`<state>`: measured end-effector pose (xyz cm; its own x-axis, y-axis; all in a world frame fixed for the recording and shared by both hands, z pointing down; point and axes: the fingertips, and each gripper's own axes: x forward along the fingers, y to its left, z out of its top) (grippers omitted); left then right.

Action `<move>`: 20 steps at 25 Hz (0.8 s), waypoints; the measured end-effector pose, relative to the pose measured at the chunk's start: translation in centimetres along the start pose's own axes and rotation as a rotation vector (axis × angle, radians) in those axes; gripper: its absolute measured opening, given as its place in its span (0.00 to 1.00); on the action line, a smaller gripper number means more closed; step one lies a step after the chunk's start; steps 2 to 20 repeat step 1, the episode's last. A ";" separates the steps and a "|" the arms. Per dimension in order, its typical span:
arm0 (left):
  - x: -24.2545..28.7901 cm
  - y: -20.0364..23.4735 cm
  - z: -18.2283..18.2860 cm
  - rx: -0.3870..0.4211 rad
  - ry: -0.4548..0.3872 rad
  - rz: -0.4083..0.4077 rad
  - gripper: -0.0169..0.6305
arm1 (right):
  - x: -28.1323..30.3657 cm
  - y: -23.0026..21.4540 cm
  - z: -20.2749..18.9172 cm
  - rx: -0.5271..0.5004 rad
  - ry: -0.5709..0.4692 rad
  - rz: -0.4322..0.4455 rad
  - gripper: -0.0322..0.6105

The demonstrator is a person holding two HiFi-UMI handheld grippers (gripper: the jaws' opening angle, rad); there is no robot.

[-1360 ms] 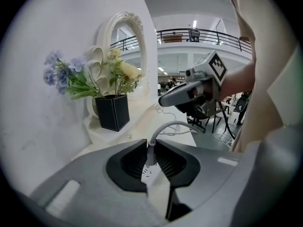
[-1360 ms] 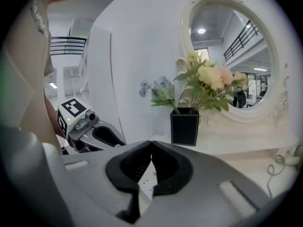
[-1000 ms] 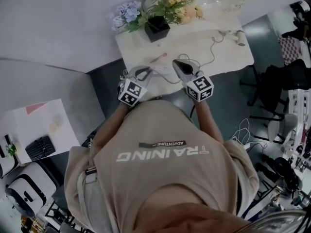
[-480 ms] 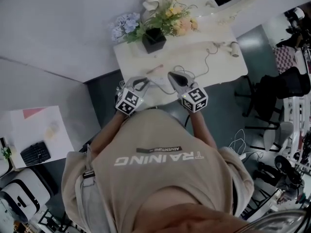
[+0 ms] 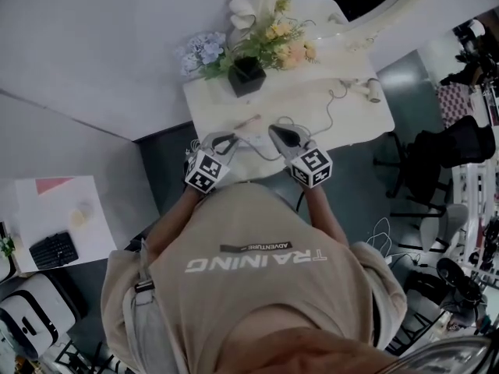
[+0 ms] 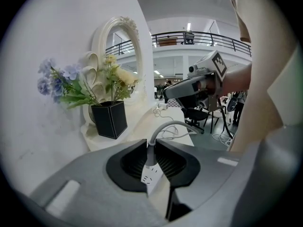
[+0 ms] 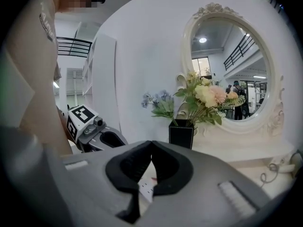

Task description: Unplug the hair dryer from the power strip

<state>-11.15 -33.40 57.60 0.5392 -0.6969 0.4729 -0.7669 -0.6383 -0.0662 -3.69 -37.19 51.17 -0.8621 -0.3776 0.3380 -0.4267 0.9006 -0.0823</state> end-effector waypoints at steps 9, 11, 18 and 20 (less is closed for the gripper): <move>0.0 0.1 0.0 0.003 0.000 0.000 0.12 | 0.1 0.1 0.1 -0.002 -0.001 0.002 0.06; 0.0 0.1 0.0 0.003 0.000 0.000 0.12 | 0.1 0.1 0.1 -0.002 -0.001 0.002 0.06; 0.0 0.1 0.0 0.003 0.000 0.000 0.12 | 0.1 0.1 0.1 -0.002 -0.001 0.002 0.06; 0.0 0.1 0.0 0.003 0.000 0.000 0.12 | 0.1 0.1 0.1 -0.002 -0.001 0.002 0.06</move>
